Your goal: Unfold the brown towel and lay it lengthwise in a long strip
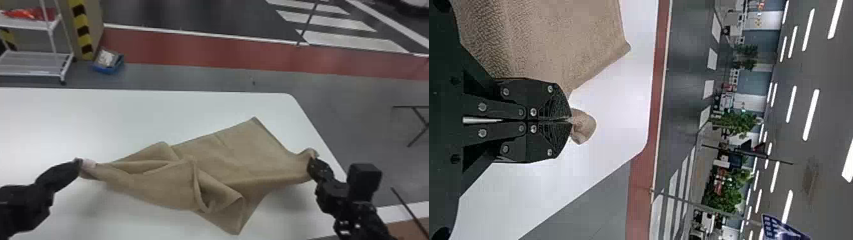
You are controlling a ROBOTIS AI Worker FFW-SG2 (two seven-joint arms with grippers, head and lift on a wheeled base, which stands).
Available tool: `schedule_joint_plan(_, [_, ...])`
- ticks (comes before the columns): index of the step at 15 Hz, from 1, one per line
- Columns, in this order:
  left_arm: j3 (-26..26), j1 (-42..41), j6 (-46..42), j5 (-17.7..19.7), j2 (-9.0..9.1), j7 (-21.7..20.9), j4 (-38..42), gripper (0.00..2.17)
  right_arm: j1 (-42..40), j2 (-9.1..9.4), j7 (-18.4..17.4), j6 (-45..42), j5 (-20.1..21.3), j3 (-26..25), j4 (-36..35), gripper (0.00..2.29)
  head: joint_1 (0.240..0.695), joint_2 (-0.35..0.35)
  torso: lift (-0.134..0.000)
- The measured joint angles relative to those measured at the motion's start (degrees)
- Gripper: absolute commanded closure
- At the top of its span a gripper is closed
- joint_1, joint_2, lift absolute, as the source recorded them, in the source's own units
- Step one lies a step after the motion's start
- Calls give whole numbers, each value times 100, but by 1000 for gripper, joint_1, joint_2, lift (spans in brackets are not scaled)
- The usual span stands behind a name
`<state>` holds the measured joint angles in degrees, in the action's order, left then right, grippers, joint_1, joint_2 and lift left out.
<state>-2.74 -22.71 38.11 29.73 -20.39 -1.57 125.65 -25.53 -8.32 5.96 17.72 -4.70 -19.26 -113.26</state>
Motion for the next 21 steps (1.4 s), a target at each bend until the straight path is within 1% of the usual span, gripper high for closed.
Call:
schedule_joint_plan(2, [3, 89, -1, -3, 14, -1, -60, 1517, -529, 208, -222, 105, 43, -19, -449, 1538, 695, -253, -123])
schedule_joint_plan(4, [87, 166, -17, -10, 59, -1, -82, 1517, -985, 396, -554, 631, 299, 186, -1022, 1538, 695, -255, -123])
schedule_joint_plan(5, [138, 199, -36, -26, 82, -1, -86, 1517, -1077, 449, -626, 917, 383, 262, -1182, 1538, 695, -256, -123])
schedule_joint_plan(7, [237, 258, -136, -110, 142, 2, -106, 1517, -1149, 489, -733, 1270, 424, 309, -1301, 1514, 695, -267, -123])
schedule_joint_plan(8, [272, 294, -207, -164, 163, 13, -145, 1514, -1195, 490, -746, 1330, 389, 300, -1330, 1258, 695, -270, -123])
schedule_joint_plan(9, [291, 331, -270, -203, 177, 60, -201, 1511, -1258, 492, -775, 1365, 344, 289, -1372, 772, 695, -269, -123])
schedule_joint_plan(10, [308, 355, -396, -225, 194, 134, -273, 1244, -1321, 495, -843, 1373, 305, 284, -1407, 269, 695, -267, -123])
schedule_joint_plan(11, [329, 366, -559, -235, 206, 231, -342, 961, -1370, 497, -881, 1359, 270, 279, -1427, 103, 695, -264, -123])
schedule_joint_plan(12, [360, 368, -756, -251, 216, 314, -415, 819, -1419, 498, -896, 1351, 208, 255, -1460, 103, 695, -259, -123])
schedule_joint_plan(13, [385, 367, -886, -313, 221, 394, -472, 630, -1461, 498, -897, 1375, 138, 201, -1511, 103, 695, -258, -123])
schedule_joint_plan(14, [400, 357, -958, -402, 225, 479, -510, 545, -1490, 497, -895, 1400, 72, 131, -1548, 107, 695, -256, -123])
schedule_joint_plan(15, [403, 326, -1038, -500, 227, 549, -545, 502, -1509, 494, -894, 1412, -11, 31, -1572, 107, 695, -257, -123])
schedule_joint_plan(16, [380, 284, -1100, -549, 228, 589, -564, 502, -1513, 491, -894, 1401, -96, -64, -1581, 107, 695, -259, -123])
schedule_joint_plan(19, [248, 117, -1275, -583, 235, 965, -508, 502, -1480, 448, -904, 1332, -417, -372, -1605, 100, 695, -256, -123])
schedule_joint_plan(21, [240, 45, -1299, -586, 244, 1103, -397, 508, -1401, 410, -909, 1214, -601, -471, -1611, 107, 695, -254, -123])
